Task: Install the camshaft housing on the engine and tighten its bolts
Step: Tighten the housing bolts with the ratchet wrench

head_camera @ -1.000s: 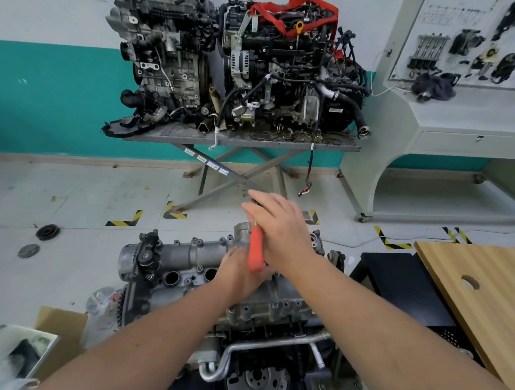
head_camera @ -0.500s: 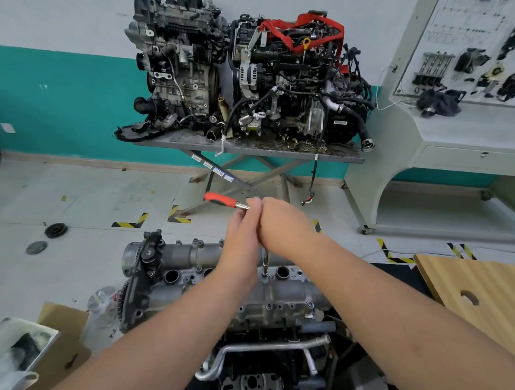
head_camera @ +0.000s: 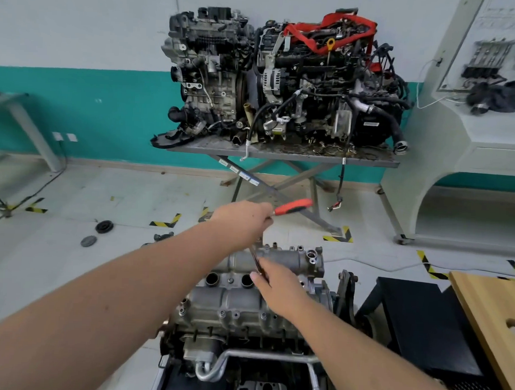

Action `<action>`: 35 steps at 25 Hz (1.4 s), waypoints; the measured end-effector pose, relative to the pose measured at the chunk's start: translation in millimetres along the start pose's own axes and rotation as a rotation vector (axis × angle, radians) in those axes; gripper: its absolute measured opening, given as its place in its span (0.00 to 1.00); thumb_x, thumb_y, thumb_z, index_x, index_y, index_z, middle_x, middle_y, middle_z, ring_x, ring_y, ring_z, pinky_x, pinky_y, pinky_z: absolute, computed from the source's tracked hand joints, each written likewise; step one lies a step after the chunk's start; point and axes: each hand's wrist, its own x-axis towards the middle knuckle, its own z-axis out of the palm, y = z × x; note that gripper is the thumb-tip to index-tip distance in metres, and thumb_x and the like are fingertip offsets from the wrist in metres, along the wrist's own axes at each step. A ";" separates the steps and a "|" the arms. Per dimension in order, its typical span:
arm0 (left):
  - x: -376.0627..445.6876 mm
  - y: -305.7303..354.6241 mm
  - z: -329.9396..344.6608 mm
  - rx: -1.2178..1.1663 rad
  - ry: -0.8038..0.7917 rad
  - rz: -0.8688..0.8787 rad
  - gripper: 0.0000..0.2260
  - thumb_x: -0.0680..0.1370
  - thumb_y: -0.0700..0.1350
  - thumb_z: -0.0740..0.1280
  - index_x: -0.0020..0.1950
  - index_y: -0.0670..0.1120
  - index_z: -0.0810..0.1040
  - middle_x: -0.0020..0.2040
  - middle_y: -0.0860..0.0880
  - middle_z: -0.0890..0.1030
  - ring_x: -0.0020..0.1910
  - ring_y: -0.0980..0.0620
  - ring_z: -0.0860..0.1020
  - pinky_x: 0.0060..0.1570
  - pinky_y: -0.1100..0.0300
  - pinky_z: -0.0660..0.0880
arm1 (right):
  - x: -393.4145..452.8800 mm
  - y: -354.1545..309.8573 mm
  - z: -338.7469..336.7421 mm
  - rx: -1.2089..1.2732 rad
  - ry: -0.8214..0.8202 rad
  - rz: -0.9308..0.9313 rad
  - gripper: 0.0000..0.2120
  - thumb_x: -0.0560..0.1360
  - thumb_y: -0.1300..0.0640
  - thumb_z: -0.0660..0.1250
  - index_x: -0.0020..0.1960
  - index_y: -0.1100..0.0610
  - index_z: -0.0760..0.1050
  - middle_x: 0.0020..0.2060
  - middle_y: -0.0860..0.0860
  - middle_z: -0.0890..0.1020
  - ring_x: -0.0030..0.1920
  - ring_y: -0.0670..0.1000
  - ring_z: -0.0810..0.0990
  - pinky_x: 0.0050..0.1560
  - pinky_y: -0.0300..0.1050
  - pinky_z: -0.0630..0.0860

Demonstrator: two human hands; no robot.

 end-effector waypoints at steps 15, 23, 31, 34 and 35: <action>-12.7 20.8 70.9 -0.312 0.725 0.215 0.21 0.79 0.62 0.58 0.46 0.46 0.79 0.53 0.54 0.78 0.49 0.51 0.77 0.46 0.52 0.74 | 16.1 12.4 10.3 -0.079 0.139 0.095 0.07 0.81 0.54 0.57 0.44 0.48 0.68 0.34 0.45 0.73 0.33 0.45 0.73 0.29 0.35 0.63; -15.6 50.4 65.7 -1.667 0.223 -0.215 0.16 0.80 0.59 0.58 0.50 0.53 0.83 0.51 0.52 0.86 0.47 0.52 0.85 0.52 0.56 0.73 | 16.9 19.8 7.4 0.027 0.104 0.157 0.14 0.79 0.58 0.58 0.35 0.48 0.62 0.30 0.45 0.70 0.31 0.46 0.67 0.31 0.42 0.61; -0.2 37.1 13.9 -1.135 -0.066 -0.393 0.08 0.79 0.40 0.58 0.47 0.39 0.75 0.31 0.49 0.84 0.30 0.53 0.83 0.41 0.57 0.75 | 18.1 22.3 10.7 -0.057 0.068 0.130 0.10 0.82 0.45 0.59 0.45 0.49 0.71 0.33 0.45 0.74 0.38 0.51 0.75 0.38 0.46 0.68; 5.2 36.6 -0.4 -0.541 -0.160 -0.237 0.08 0.78 0.39 0.59 0.44 0.41 0.76 0.30 0.51 0.83 0.25 0.56 0.78 0.27 0.63 0.70 | 18.0 19.9 9.8 -0.079 0.061 0.103 0.08 0.82 0.46 0.59 0.45 0.47 0.68 0.35 0.46 0.76 0.39 0.53 0.76 0.38 0.46 0.67; 7.0 38.3 -3.5 -0.326 -0.129 -0.172 0.08 0.80 0.42 0.59 0.46 0.42 0.76 0.33 0.51 0.82 0.28 0.55 0.78 0.27 0.61 0.70 | 18.6 19.1 10.9 -0.096 0.061 0.092 0.08 0.83 0.46 0.58 0.46 0.48 0.67 0.37 0.48 0.78 0.41 0.55 0.78 0.38 0.46 0.67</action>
